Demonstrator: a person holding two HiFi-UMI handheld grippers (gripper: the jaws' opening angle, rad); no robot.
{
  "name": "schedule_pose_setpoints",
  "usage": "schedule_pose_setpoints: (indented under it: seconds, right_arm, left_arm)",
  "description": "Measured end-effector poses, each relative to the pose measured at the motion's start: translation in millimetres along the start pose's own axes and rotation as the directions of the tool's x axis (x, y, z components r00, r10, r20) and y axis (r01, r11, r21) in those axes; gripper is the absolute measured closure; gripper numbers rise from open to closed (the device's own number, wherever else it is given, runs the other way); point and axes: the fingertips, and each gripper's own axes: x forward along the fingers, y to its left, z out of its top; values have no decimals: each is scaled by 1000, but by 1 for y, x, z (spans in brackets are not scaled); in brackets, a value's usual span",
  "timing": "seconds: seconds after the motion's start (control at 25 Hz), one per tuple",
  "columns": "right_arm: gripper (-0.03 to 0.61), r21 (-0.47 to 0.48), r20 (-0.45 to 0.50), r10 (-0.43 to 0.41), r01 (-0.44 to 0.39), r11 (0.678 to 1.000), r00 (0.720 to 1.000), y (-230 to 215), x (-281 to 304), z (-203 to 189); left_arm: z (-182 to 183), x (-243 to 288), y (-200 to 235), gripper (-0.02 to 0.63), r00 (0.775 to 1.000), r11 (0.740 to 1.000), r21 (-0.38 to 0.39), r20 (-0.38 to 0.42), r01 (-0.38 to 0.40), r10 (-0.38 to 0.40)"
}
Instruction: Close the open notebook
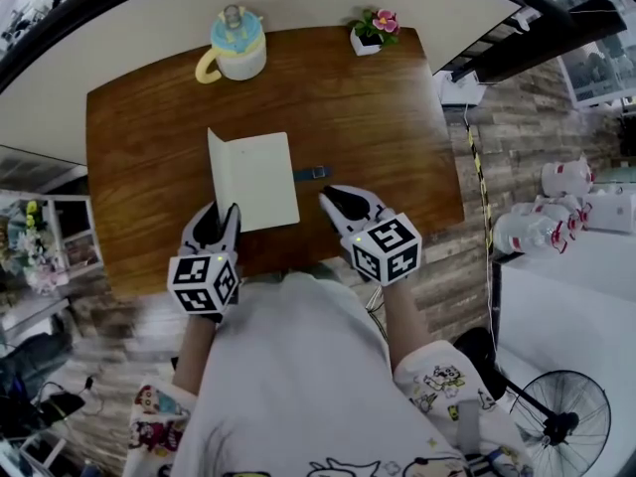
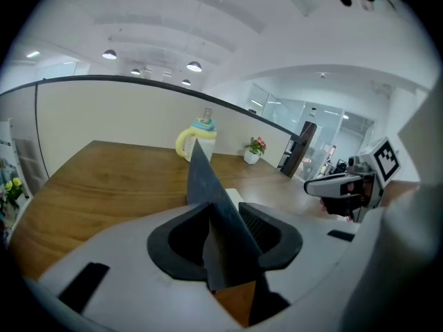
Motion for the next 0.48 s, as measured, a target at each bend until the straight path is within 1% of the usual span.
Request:
schedule_pose_setpoints:
  seconds: [0.16, 0.48]
  right_arm:
    - [561, 34, 23, -25, 25, 999, 999, -6, -9, -3]
    - [566, 105, 40, -68, 64, 992, 997, -18, -28, -14]
  left_arm:
    - [-2, 10, -17, 447, 999, 998, 46, -29, 47, -45]
    - [-7, 28, -40, 344, 993, 990, 102, -73, 96, -88]
